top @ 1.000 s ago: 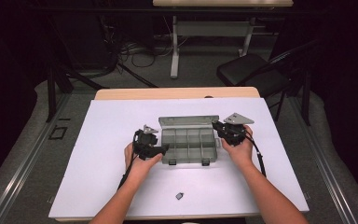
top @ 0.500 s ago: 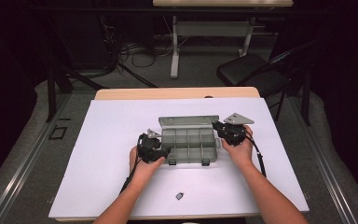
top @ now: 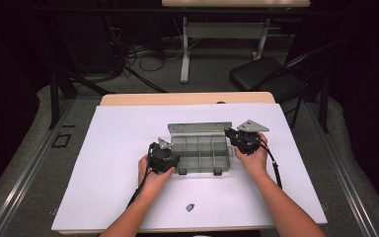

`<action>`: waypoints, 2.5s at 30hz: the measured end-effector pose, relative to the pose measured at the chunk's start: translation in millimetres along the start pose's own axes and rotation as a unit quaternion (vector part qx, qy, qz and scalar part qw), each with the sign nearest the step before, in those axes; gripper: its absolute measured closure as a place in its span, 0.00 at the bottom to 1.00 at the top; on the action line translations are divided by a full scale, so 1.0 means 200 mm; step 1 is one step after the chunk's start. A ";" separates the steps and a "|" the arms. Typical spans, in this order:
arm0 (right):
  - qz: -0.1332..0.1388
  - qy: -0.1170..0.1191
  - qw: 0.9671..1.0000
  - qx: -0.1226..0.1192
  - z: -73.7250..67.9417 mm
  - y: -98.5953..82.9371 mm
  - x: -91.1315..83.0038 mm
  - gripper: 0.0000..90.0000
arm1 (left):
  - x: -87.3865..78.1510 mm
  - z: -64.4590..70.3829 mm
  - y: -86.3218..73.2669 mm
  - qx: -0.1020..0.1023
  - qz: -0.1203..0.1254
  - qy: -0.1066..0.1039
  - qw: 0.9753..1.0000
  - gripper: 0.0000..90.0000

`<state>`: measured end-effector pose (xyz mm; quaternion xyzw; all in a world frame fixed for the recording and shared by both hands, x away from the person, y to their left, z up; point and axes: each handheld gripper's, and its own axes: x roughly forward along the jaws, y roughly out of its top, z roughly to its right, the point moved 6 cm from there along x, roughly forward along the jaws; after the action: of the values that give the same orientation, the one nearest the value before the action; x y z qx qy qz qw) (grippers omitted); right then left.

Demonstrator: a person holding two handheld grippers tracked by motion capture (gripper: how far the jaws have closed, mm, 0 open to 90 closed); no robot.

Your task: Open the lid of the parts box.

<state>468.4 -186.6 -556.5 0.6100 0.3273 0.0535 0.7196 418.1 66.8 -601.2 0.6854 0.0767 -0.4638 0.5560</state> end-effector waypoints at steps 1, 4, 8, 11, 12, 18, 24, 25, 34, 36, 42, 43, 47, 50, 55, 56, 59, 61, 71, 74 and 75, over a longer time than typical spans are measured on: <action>0.001 -0.002 1.000 0.005 0.00 0.00 0.00 0.91 | 0.00 0.00 0.00 0.000 0.000 0.000 1.000 0.64; 0.003 -0.005 1.000 0.006 0.00 -0.01 0.00 0.91 | 0.01 0.00 0.00 -0.002 0.004 0.002 1.000 0.63; 0.004 -0.012 1.000 0.012 -0.01 -0.01 0.00 0.91 | 0.01 0.00 0.00 0.000 0.005 0.003 1.000 0.63; 0.004 -0.015 1.000 0.015 -0.01 -0.01 0.00 0.91 | 0.01 0.00 0.00 0.002 0.003 0.003 1.000 0.63; 0.005 -0.015 1.000 0.016 -0.01 -0.01 0.00 0.91 | 0.01 0.00 0.00 0.002 0.003 0.002 1.000 0.63; 0.005 -0.017 1.000 0.021 -0.01 0.00 0.00 0.92 | 0.01 0.00 0.00 0.004 0.000 -0.003 1.000 0.63; 0.002 -0.024 0.999 0.035 -0.01 0.00 0.00 0.92 | 0.01 0.00 0.00 0.003 0.000 -0.004 1.000 0.63; 0.002 -0.026 0.999 0.037 -0.01 0.00 0.01 0.92 | 0.01 0.00 0.00 0.004 0.000 -0.004 1.000 0.63; 0.006 -0.036 0.997 0.073 -0.01 0.00 0.02 0.93 | 0.01 0.00 0.00 0.002 0.001 -0.005 1.000 0.63; 0.007 -0.038 0.995 0.087 -0.01 0.01 0.02 0.93 | 0.01 0.00 0.00 0.001 0.001 -0.005 1.000 0.63; 0.003 -0.055 0.993 0.108 0.00 0.02 0.04 0.95 | 0.01 0.00 0.00 0.002 0.000 -0.006 1.000 0.63; 0.002 -0.060 0.992 0.108 -0.01 0.02 0.04 0.95 | 0.01 0.00 0.00 0.002 0.000 -0.006 1.000 0.63; 0.001 -0.066 0.991 0.119 0.00 0.03 0.05 0.96 | 0.01 0.00 0.00 0.003 0.000 -0.006 1.000 0.63; 0.000 -0.071 0.990 0.121 0.00 0.03 0.06 0.96 | 0.01 0.00 0.00 0.003 0.000 -0.006 1.000 0.63; -0.004 -0.080 0.989 0.124 0.01 0.04 0.08 0.97 | 0.01 0.00 0.00 0.002 0.000 -0.006 1.000 0.63; -0.007 -0.081 0.988 0.128 0.01 0.04 0.08 0.97 | 0.01 0.00 0.00 0.002 0.000 -0.005 1.000 0.63; -0.014 -0.085 0.987 0.132 0.01 0.05 0.10 0.97 | 0.01 0.00 0.00 0.002 0.000 -0.006 1.000 0.63; -0.018 -0.088 0.987 0.134 0.02 0.05 0.11 0.97 | 0.01 0.00 0.00 0.002 0.000 -0.006 1.000 0.63; -0.036 -0.095 0.984 0.144 0.04 0.07 0.15 0.98 | 0.01 -0.01 0.00 0.001 0.004 -0.005 1.000 0.63; -0.042 -0.097 0.983 0.150 0.05 0.07 0.17 0.98 | 0.01 -0.01 0.00 0.001 0.004 -0.005 1.000 0.63; -0.042 -0.096 0.983 0.152 0.05 0.07 0.17 0.98 | 0.01 -0.01 0.00 0.001 0.004 -0.005 1.000 0.63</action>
<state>505.2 -174.7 -557.2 0.7004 0.2866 -0.0860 0.6481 420.3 66.8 -603.5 0.6839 0.0711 -0.4648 0.5579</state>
